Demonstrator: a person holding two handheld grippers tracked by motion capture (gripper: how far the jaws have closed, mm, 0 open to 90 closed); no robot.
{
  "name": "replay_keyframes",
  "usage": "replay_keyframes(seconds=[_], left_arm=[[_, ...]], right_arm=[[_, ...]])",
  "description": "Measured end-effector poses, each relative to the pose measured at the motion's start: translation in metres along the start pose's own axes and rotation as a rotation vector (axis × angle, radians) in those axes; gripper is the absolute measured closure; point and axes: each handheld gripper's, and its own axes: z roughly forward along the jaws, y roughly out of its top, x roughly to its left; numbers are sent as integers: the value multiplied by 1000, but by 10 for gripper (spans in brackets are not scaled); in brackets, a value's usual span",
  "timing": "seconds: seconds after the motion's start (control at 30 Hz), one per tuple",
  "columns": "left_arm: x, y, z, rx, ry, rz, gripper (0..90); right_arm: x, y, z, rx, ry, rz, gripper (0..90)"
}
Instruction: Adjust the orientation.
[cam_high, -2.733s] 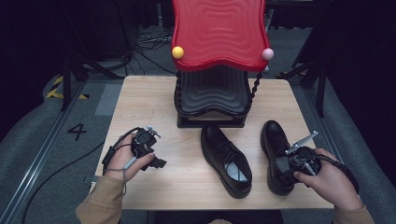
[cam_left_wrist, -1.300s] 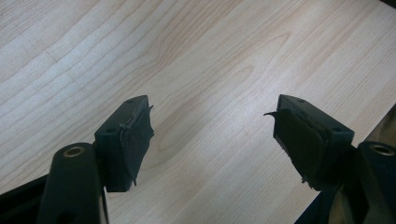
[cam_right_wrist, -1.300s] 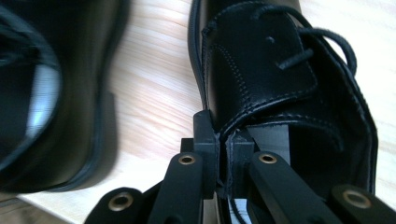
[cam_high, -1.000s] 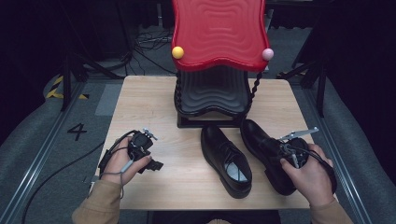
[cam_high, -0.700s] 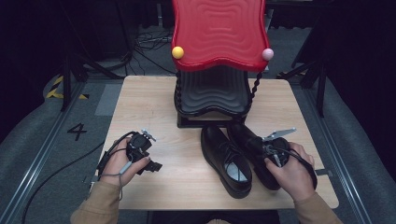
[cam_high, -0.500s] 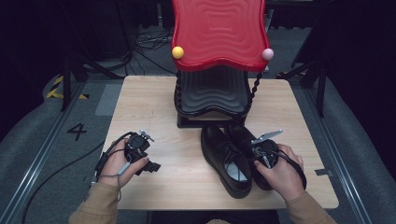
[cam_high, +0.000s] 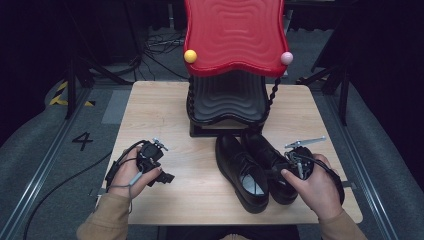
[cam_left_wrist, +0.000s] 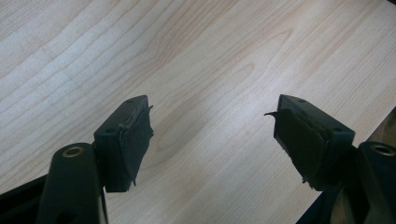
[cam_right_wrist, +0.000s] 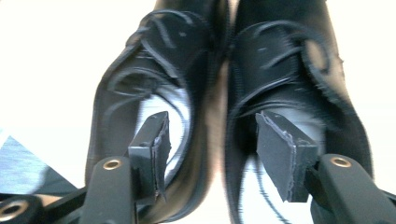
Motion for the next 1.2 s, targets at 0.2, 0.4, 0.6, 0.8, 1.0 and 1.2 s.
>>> replay_keyframes(seconds=[0.2,0.4,0.6,0.8,1.0,1.2], left_arm=[[-3,4,4,15,-3,8,279],[0,0,3,9,-1,-5,278],[1,-3,2,8,4,-11,278],[0,-2,2,9,1,-10,278],[0,-2,2,6,1,-8,277],[-1,1,3,8,5,0,278]], right_arm=[[4,1,24,68,-55,-12,416],[11,6,52,122,-84,-28,384],[14,16,68,164,-141,-32,444],[23,18,73,149,-150,-65,566],[20,19,79,168,-175,-33,541],[20,20,81,195,-187,-58,569]])
